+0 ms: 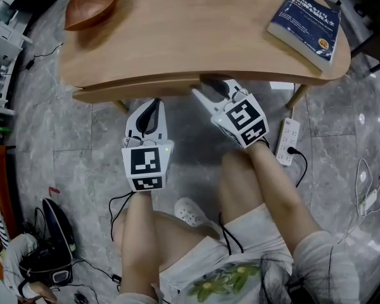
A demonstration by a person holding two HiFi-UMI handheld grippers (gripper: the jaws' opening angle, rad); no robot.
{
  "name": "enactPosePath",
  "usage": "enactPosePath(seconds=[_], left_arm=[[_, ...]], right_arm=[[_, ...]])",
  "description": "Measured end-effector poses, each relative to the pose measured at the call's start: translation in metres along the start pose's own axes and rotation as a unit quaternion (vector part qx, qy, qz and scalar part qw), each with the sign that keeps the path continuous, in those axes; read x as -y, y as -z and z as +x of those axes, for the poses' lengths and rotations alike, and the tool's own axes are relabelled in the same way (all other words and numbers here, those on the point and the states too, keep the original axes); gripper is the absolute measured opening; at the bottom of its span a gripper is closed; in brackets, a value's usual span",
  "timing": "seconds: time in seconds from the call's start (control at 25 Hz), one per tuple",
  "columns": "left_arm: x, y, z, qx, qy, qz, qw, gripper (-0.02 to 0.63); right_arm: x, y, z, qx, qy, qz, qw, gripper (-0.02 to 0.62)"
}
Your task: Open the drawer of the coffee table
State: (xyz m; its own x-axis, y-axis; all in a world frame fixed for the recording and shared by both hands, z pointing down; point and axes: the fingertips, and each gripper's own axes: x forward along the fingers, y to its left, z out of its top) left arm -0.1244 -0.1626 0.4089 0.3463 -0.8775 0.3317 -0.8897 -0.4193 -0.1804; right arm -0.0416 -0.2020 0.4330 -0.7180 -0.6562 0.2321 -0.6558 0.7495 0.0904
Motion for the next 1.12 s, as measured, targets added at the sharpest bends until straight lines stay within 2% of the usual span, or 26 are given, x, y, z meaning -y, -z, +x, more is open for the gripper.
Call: enactPosePath(seconds=[0.32,0.56,0.76,0.84,0.92,1.12], left_arm=[[-0.018,0.017,0.003,-0.020,0.001,-0.005,0.9998,0.011],[-0.026,0.003,0.005,-0.003,-0.008,0.001,1.0000,0.011],[-0.044,-0.006,0.000,0.006,-0.027,0.073,0.9970,0.020],[-0.051,-0.006,0.001,0.002,-0.024,0.092,0.9955,0.143],[-0.057,-0.004,0.002,-0.007,-0.026,0.116,0.9929,0.153],[-0.062,0.005,0.008,-0.047,-0.026,0.214,0.9754,0.180]], right_arm=[[-0.002,0.000,-0.003,0.003,-0.009,0.005,1.000,0.098],[-0.010,0.000,-0.008,0.003,-0.019,0.001,1.000,0.097],[-0.012,0.001,-0.009,0.002,-0.017,0.005,1.000,0.097],[-0.012,0.001,-0.009,0.001,-0.014,0.008,1.000,0.097],[-0.012,0.001,-0.009,-0.001,-0.014,0.009,1.000,0.097],[-0.017,0.001,-0.012,-0.001,-0.020,0.007,1.000,0.095]])
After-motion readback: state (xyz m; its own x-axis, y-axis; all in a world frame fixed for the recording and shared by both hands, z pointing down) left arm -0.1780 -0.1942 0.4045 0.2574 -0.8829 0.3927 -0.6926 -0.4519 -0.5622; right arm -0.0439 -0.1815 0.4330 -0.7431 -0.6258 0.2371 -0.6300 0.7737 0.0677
